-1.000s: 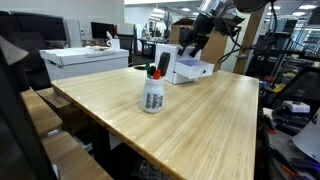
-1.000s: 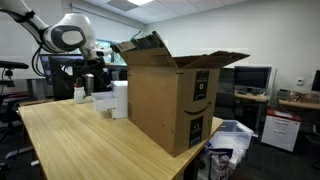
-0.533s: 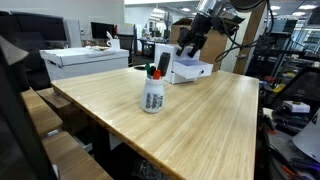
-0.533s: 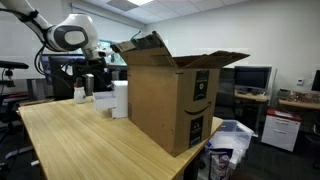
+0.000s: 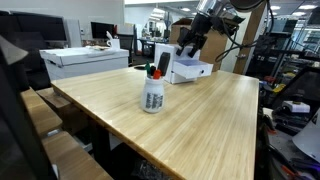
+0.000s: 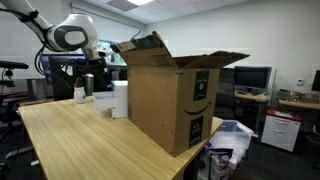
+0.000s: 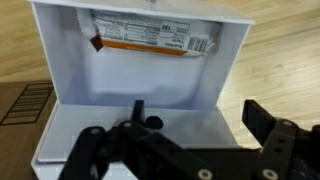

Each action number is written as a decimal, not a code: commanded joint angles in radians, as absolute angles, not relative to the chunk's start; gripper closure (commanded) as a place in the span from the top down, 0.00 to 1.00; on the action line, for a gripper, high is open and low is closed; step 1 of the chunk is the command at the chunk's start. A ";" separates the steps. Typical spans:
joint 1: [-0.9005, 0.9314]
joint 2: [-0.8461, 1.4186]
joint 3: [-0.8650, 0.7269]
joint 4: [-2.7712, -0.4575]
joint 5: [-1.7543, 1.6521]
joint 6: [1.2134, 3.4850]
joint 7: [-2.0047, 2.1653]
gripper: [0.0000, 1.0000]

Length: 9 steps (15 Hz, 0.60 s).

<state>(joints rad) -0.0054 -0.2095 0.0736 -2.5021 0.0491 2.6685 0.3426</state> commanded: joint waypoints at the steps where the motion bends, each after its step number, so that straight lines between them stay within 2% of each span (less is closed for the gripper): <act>1: -0.003 -0.212 0.071 -2.510 0.059 2.704 0.329 1.00; 5: -0.015 -0.232 0.083 -2.521 0.034 2.725 0.369 1.00; 9: -0.079 -0.263 0.130 -2.527 -0.133 2.709 0.509 1.00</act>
